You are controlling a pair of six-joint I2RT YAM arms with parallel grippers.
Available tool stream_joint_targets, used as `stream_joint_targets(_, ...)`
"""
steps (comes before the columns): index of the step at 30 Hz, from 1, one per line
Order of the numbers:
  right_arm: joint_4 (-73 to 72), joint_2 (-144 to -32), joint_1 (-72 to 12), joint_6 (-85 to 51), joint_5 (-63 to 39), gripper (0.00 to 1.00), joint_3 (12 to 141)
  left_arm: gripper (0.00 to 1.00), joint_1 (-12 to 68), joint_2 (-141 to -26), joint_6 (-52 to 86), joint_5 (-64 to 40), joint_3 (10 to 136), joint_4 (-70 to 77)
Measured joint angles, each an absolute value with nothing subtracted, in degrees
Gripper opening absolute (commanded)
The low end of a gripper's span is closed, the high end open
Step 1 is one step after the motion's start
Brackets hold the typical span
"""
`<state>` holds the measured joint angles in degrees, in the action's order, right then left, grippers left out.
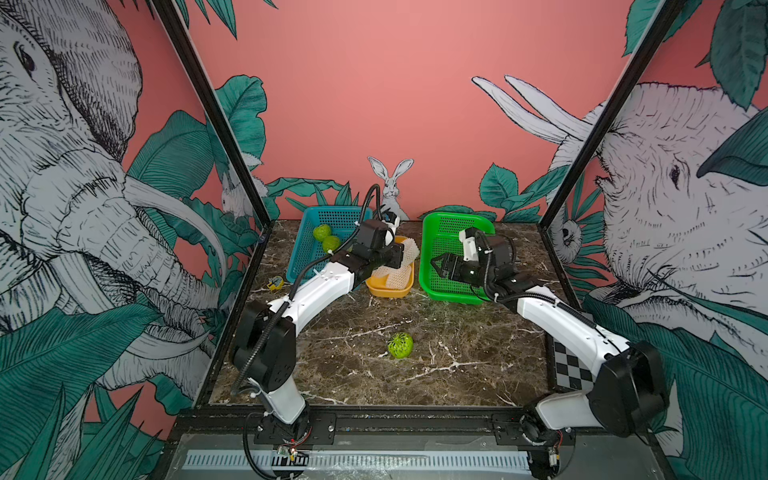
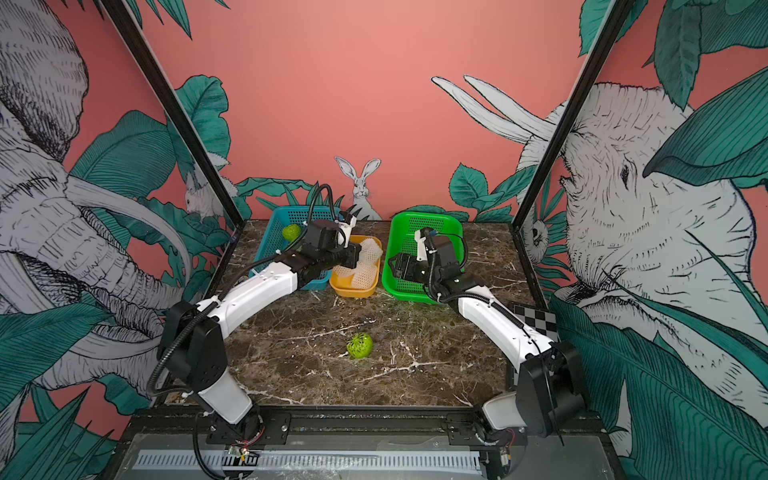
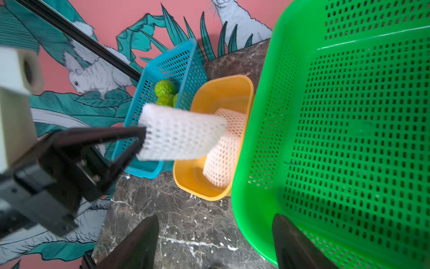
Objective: Sleeve custard apples in foam nets
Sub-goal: Pick up the foam net from the storage box, then open the foam net.
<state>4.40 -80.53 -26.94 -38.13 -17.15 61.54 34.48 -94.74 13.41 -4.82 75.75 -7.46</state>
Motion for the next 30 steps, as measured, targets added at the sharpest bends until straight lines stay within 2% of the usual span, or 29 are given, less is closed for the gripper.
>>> stream_joint_targets(6, 0.2, -80.6, -30.7, -41.3, -18.3, 0.77, 61.5, 0.0, 38.2, -93.6, 13.5, -3.4, 72.7, -6.4)
stream_joint_targets(14, -0.6, -81.8, -31.4, -43.6, -15.2, 0.67, 60.8, 0.0, 39.8, -92.9, 15.0, -2.7, 70.4, -4.4)
stream_joint_targets(22, -1.1, -83.8, -31.4, -45.2, -12.9, 0.66, 59.3, 0.0, 41.4, -88.4, 17.2, -2.7, 66.3, -2.1)
stream_joint_targets(30, -5.3, -84.4, -31.4, -47.9, -14.9, 0.64, 59.1, 0.0, 42.4, -87.1, 17.4, -2.8, 65.4, -1.3)
